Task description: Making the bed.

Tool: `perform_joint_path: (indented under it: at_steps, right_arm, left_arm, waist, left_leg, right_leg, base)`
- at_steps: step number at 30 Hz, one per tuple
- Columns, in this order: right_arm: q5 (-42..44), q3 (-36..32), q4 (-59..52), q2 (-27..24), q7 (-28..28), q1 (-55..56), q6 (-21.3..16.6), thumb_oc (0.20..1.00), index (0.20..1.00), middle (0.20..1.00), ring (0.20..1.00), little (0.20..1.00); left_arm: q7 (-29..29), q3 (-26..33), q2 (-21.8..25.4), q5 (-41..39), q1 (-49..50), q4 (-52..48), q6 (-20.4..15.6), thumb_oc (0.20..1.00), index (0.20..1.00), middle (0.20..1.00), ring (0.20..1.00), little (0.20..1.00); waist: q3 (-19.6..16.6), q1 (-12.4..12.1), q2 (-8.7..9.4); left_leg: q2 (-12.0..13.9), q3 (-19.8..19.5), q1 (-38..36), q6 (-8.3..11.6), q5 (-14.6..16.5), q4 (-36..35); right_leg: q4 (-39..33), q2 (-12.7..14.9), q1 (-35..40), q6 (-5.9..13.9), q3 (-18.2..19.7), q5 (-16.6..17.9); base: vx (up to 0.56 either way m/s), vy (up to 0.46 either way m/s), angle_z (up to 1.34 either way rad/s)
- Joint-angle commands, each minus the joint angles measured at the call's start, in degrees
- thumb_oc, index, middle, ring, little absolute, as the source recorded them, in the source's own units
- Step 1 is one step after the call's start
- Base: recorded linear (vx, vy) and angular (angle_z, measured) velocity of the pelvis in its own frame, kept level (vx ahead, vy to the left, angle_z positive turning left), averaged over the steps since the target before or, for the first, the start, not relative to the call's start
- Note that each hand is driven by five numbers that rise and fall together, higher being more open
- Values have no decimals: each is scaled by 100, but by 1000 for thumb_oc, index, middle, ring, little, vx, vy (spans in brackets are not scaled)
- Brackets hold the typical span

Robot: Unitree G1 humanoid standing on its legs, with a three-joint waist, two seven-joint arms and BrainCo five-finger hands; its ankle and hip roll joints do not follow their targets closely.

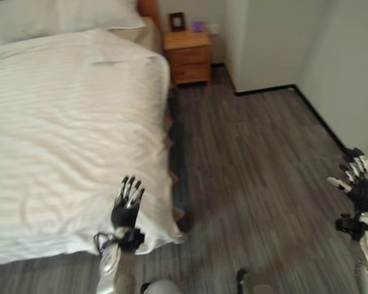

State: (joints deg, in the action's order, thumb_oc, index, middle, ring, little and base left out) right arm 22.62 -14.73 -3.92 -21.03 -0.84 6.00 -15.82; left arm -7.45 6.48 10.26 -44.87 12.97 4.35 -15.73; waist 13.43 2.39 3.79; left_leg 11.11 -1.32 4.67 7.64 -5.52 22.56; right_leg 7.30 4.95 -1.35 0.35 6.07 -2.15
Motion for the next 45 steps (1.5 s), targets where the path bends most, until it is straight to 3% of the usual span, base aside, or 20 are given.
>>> perform_joint_path:
  at_steps: [1, 3, 4, 6, 7, 9, 12, 20, 24, 28, 32, 34, 35, 37, 39, 40, 42, 43, 44, 45]
  right_arm:
    - [16, -56, -488, -168, -1, -69, -323, 1000, 1000, 1000, 1000, 1000]
    - [-151, -107, -405, -85, -111, -142, -335, 1000, 1000, 1000, 1000, 1000]
    - [-240, -28, -441, 45, -136, -212, -356, 1000, 1000, 1000, 1000, 1000]
    - [-255, -20, -453, 49, -146, -206, -350, 1000, 1000, 1000, 1000, 1000]
    - [-249, 123, -495, 157, -106, -222, -321, 1000, 1000, 1000, 1000, 1000]
    - [-283, 272, -527, 255, 10, -49, -258, 1000, 1000, 1000, 1000, 1000]
    - [-218, 325, -509, 348, 124, 101, -203, 1000, 1000, 1000, 1000, 1000]
    - [-92, 363, -484, 360, 228, 59, -196, 1000, 1000, 1000, 1000, 1000]
    - [-4, 458, -511, 457, 149, -138, -224, 1000, 1000, 1000, 1000, 1000]
    - [-12, 440, -473, 508, 151, -52, -196, 1000, 1000, 1000, 1000, 1000]
    - [108, 556, -473, 548, 31, -273, -181, 1000, 1000, 1000, 1000, 1000]
    - [121, 599, -481, 542, 17, -318, -182, 1000, 1000, 1000, 1000, 1000]
    - [230, 622, -520, 504, 81, -309, -160, 1000, 1000, 1000, 1000, 1000]
    - [247, 621, -517, 458, 111, -318, -162, 1000, 1000, 1000, 1000, 1000]
    - [330, 549, -609, 286, 193, -255, -211, 1000, 1000, 1000, 1000, 1000]
    - [337, 545, -610, 281, 198, -253, -210, 1000, 1000, 1000, 1000, 1000]
    - [533, 386, -622, 231, 226, -107, -261, 1000, 1000, 1000, 1000, 1000]
    - [555, 309, -521, 158, 137, -69, -279, 1000, 1000, 1000, 1000, 1000]
    - [555, 309, -519, 156, 135, -71, -279, 1000, 1000, 1000, 1000, 1000]
    - [608, 347, -455, 144, 130, -95, -266, 1000, 1000, 1000, 1000, 1000]
  left_arm:
    - [-257, 136, 477, -39, -349, -685, -335, 1000, 1000, 1000, 1000, 1000]
    - [-278, 97, 468, 42, -347, -659, -348, 1000, 1000, 1000, 1000, 1000]
    - [-228, 52, 485, 101, -381, -652, -384, 1000, 1000, 1000, 1000, 1000]
    - [-222, 53, 482, 107, -378, -650, -387, 1000, 1000, 1000, 1000, 1000]
    - [-141, -40, 523, 126, -555, -619, -401, 1000, 1000, 1000, 1000, 1000]
    - [-112, -100, 464, 195, -530, -647, -410, 1000, 1000, 1000, 1000, 1000]
    - [-154, -63, 441, 252, -415, -715, -380, 1000, 1000, 1000, 1000, 1000]
    - [-183, 116, 408, 219, -287, -770, -393, 1000, 1000, 1000, 1000, 1000]
    - [6, 128, 706, 305, -542, -708, -473, 1000, 1000, 1000, 1000, 1000]
    - [-93, 47, 769, 164, -590, -733, -421, 1000, 1000, 1000, 1000, 1000]
    - [12, 33, 824, 78, -598, -680, -416, 1000, 1000, 1000, 1000, 1000]
    - [60, 56, 832, 81, -599, -680, -437, 1000, 1000, 1000, 1000, 1000]
    - [54, 102, 835, 64, -583, -686, -436, 1000, 1000, 1000, 1000, 1000]
    - [48, 122, 817, 88, -591, -706, -435, 1000, 1000, 1000, 1000, 1000]
    - [-4, 229, 766, 37, -555, -742, -456, 1000, 1000, 1000, 1000, 1000]
    - [-6, 228, 762, 36, -556, -743, -456, 1000, 1000, 1000, 1000, 1000]
    - [-49, 169, 694, 26, -627, -651, -399, 1000, 1000, 1000, 1000, 1000]
    - [-34, 92, 647, 43, -689, -528, -373, 1000, 1000, 1000, 1000, 1000]
    - [-34, 92, 647, 43, -690, -527, -373, 1000, 1000, 1000, 1000, 1000]
    - [-36, 73, 613, 0, -694, -531, -384, 1000, 1000, 1000, 1000, 1000]
  waist:
    - [-248, -173, -181]
    - [-358, -147, -246]
    - [-435, -73, -376]
    - [-429, -88, -372]
    - [-457, 22, -495]
    - [-544, 140, -549]
    - [-545, 191, -543]
    - [-417, 122, -496]
    - [-77, 189, -520]
    - [-133, 159, -541]
    - [-278, -32, -394]
    - [-278, -72, -351]
    - [-340, -124, -286]
    - [-358, -134, -278]
    - [-309, -150, -361]
    - [-308, -141, -379]
    - [-197, -85, -379]
    - [-150, 18, -316]
    - [-151, 24, -317]
    - [-153, -3, -276]
  left_leg:
    - [-642, 327, 352, -487, 20, -371]
    - [-1004, 619, 118, -755, 489, -783]
    - [-1140, 952, -140, -833, 589, -1368]
    - [-1159, 975, -244, -843, 536, -1524]
    - [-1127, 1205, -469, -828, 469, -1986]
    - [-1195, 1011, -735, -799, 338, -2525]
    - [-1193, 888, -809, -776, 265, -2695]
    - [-1190, 849, -757, -829, 313, -2643]
    - [-954, 988, -539, -823, 297, -2501]
    - [-701, 870, -530, -711, 270, -2522]
    - [-445, 901, -667, -499, 297, -2509]
    - [-373, 935, -712, -438, 296, -2488]
    - [-243, 990, -768, -328, 275, -2475]
    - [-191, 977, -750, -273, 265, -2451]
    - [267, 904, -620, 14, -107, -2215]
    - [289, 884, -607, 28, -108, -2202]
    - [495, 885, -366, 59, -494, -1698]
    - [558, 1135, -162, -26, -581, -1270]
    - [558, 1126, -146, -27, -570, -1248]
    - [384, 1038, -82, -28, -483, -1159]
  right_leg:
    - [-830, -40, 615, 361, -101, 119]
    - [-865, -161, 581, 373, -185, 163]
    - [-903, -307, 530, 395, -290, 218]
    - [-913, -297, 557, 403, -270, 216]
    - [-961, -396, 530, 396, -370, 220]
    - [-1007, -389, 534, 410, -504, 212]
    - [-1018, -375, 521, 408, -504, 237]
    - [-717, -325, 299, 425, -597, 277]
    - [386, -276, -501, 598, -600, 214]
    - [350, 333, -282, 642, -400, 219]
    - [-58, 1012, -73, 877, -449, 714]
    - [-111, 1025, -32, 922, -526, 716]
    - [-268, 930, 64, 957, -698, 441]
    - [-401, 879, 152, 955, -751, 358]
    - [-547, 480, 287, 765, -751, 168]
    - [-546, 459, 289, 752, -766, 169]
    - [-612, 294, 472, 593, -917, 114]
    - [-731, 249, 606, 478, -1090, 128]
    - [-742, 250, 611, 478, -1097, 133]
    - [-829, 241, 653, 469, -1093, 161]
  base:
    - [5, -233, -3]
    - [-9, -126, 6]
    - [-15, -53, 3]
    - [-26, 9, 10]
    - [-77, 33, 13]
    - [-51, 58, 14]
    - [-28, 46, 61]
    - [-31, 51, 2]
    - [-145, -31, -4]
    - [28, -161, -5]
    - [65, -265, -5]
    - [43, -306, -21]
    - [42, -302, -23]
    - [7, -341, -20]
    - [-35, -473, -14]
    - [-39, -284, -4]
    - [-58, -358, 8]
    - [-59, -322, 34]
    - [-50, -280, 60]
    - [-8, -141, 59]
